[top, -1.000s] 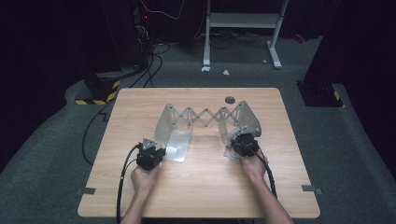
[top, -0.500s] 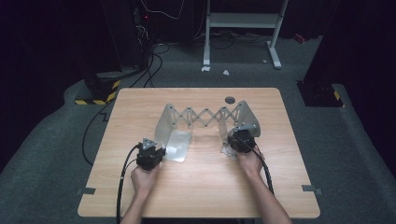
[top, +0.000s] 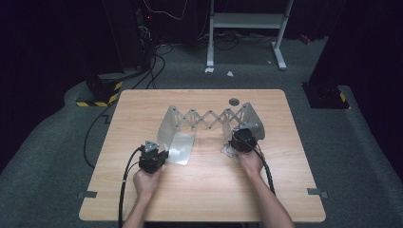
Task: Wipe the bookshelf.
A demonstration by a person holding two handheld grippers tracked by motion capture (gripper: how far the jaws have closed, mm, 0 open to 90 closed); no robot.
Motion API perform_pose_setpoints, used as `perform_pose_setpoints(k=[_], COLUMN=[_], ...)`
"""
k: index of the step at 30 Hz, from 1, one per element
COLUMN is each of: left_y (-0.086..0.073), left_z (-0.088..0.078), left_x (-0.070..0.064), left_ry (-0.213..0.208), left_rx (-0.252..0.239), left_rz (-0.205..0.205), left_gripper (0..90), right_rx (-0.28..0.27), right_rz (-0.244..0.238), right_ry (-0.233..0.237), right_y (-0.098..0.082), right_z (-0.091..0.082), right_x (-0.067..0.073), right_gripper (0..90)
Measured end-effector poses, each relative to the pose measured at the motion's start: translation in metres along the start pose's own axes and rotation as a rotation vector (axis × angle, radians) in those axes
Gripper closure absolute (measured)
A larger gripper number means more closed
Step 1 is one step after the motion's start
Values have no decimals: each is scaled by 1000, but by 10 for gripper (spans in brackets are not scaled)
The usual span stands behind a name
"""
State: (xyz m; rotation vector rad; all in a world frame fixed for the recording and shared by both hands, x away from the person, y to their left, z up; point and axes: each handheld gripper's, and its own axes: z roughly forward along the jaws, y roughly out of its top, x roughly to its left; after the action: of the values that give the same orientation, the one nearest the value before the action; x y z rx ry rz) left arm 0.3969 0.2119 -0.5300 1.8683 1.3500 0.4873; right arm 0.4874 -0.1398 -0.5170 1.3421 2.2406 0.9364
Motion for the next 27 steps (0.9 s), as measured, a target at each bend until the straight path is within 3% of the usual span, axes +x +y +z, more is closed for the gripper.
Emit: perform_pose_setpoints(k=[4, 13, 17, 19, 22, 27], left_y=[0, 0, 0, 0, 0, 0], left_z=[0, 0, 0, 0, 0, 0], left_x=[0, 0, 0, 0, 0, -1], left_ry=[1, 2, 3, 3, 2, 4], left_rx=[-2, 1, 1, 1, 0, -1], left_rz=[1, 3, 4, 4, 4, 4], left_gripper=[853, 853, 853, 853, 853, 853], right_rx=[11, -21, 18, 16, 13, 24], right_rz=[11, 49, 28, 9, 18, -9], right_ry=[-34, 12, 20, 17, 32, -13], right_y=[-1, 2, 10, 11, 10, 9], right_z=[-3, 5, 7, 9, 9, 5], right_x=[-7, -8, -3, 0, -3, -8], right_gripper=[767, 780, 784, 785, 784, 784])
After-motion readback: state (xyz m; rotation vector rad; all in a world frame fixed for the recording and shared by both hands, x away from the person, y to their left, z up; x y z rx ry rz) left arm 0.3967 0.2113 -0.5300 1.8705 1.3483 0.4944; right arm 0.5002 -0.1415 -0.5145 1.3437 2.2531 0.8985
